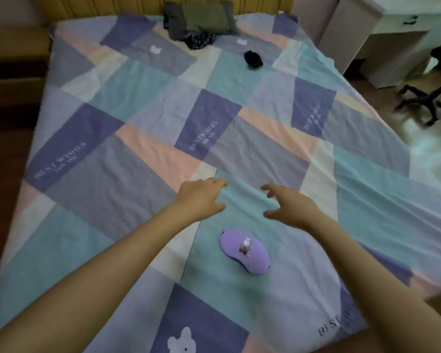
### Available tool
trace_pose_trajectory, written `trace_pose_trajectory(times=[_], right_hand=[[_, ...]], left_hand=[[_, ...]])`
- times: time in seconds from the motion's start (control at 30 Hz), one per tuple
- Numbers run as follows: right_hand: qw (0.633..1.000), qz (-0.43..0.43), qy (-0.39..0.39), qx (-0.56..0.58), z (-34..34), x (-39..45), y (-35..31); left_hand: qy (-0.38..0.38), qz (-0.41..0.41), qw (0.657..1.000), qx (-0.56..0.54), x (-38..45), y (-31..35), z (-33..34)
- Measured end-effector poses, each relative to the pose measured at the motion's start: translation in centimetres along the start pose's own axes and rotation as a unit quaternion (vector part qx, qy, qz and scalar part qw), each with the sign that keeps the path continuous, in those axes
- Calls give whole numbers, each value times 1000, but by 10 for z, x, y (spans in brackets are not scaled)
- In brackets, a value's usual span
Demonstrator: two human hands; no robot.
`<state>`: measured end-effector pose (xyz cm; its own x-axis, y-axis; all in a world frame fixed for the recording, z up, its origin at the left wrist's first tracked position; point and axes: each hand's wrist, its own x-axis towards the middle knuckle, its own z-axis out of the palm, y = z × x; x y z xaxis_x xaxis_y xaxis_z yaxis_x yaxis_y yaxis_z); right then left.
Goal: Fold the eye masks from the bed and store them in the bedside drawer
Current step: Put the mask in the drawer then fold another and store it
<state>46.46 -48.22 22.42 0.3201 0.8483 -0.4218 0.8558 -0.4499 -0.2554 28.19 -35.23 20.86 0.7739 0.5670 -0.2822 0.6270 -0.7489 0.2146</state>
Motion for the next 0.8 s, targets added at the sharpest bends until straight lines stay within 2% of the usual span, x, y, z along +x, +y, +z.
trace_pose_trajectory(times=[0.2, 0.3, 0.37, 0.47, 0.5, 0.57, 0.67, 0.73, 0.8], right_hand=[[994, 16, -104, 35, 105, 87, 54], [987, 27, -151, 37, 162, 112, 72], [983, 39, -171, 48, 194, 120, 83], [981, 53, -173, 75, 226, 126, 96], [979, 50, -164, 109, 230, 127, 98], [960, 38, -121, 251, 230, 128, 100], [888, 21, -19, 459, 211, 128, 96], [852, 15, 49, 520, 198, 130, 93], [838, 23, 93, 537, 187, 131, 93]], left_hand=[[-55, -6, 998, -37, 65, 8, 109], [-110, -16, 993, -47, 85, 16, 174], [-140, -26, 988, -63, 87, 25, 214], [-134, -53, 985, -99, 84, 39, 253], [-120, -59, 984, -117, 83, 42, 259], [-93, -77, 978, -172, 84, 44, 262], [-62, -117, 948, -290, 89, 43, 249], [-1, -148, 911, -386, 95, 40, 234], [56, -169, 876, -449, 104, 32, 219]])
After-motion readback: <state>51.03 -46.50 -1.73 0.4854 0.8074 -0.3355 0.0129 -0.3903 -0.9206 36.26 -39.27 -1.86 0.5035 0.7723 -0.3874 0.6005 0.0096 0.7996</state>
